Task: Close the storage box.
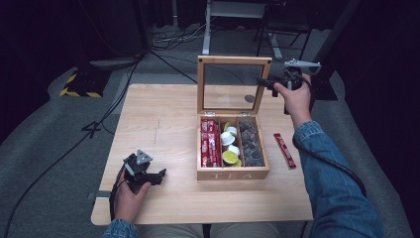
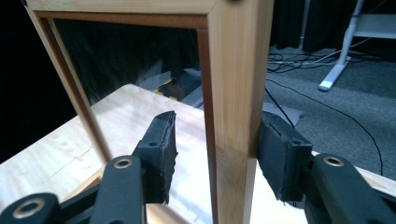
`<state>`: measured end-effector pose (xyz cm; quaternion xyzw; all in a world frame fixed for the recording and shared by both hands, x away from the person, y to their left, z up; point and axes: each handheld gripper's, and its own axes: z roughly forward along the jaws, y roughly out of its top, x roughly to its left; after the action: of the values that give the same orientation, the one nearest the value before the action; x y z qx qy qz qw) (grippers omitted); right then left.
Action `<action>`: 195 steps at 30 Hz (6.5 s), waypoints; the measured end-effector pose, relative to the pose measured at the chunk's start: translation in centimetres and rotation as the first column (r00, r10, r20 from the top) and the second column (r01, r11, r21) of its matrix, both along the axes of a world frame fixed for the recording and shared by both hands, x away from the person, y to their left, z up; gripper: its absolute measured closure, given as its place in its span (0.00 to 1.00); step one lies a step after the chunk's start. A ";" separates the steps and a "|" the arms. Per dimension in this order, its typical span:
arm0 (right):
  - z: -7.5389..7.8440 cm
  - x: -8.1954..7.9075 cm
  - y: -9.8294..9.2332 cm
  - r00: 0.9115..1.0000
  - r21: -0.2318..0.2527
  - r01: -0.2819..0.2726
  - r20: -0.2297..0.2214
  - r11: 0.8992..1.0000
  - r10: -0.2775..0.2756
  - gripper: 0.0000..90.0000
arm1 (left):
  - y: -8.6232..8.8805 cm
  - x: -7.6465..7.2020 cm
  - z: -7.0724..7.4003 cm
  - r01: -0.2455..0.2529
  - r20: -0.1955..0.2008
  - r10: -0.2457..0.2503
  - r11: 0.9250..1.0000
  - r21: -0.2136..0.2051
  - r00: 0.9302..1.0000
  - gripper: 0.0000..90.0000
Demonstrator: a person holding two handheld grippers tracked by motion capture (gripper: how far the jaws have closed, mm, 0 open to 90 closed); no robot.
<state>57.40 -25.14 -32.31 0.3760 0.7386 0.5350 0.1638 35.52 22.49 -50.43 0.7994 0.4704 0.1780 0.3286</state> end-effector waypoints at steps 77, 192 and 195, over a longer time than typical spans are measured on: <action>-4.3 -17.7 -0.5 0.992 -0.381 -0.122 -0.066 0.916 0.104 0.51 | 0.0 0.1 0.0 0.003 0.000 -0.003 1.000 0.004 1.000 0.16; -16.7 -19.4 -15.8 0.962 -0.333 0.130 -0.187 0.934 -0.200 0.30 | 0.0 0.1 0.0 -0.001 0.001 0.001 1.000 0.005 1.000 0.17; -17.3 -19.5 -15.8 0.962 -0.342 0.129 -0.184 0.931 -0.201 0.30 | 0.0 0.1 0.0 0.002 0.001 -0.002 1.000 0.007 1.000 0.16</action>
<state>37.91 -40.90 -49.57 0.4605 0.7960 0.3455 0.1871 35.66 22.46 -50.41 0.8008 0.4688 0.1798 0.3264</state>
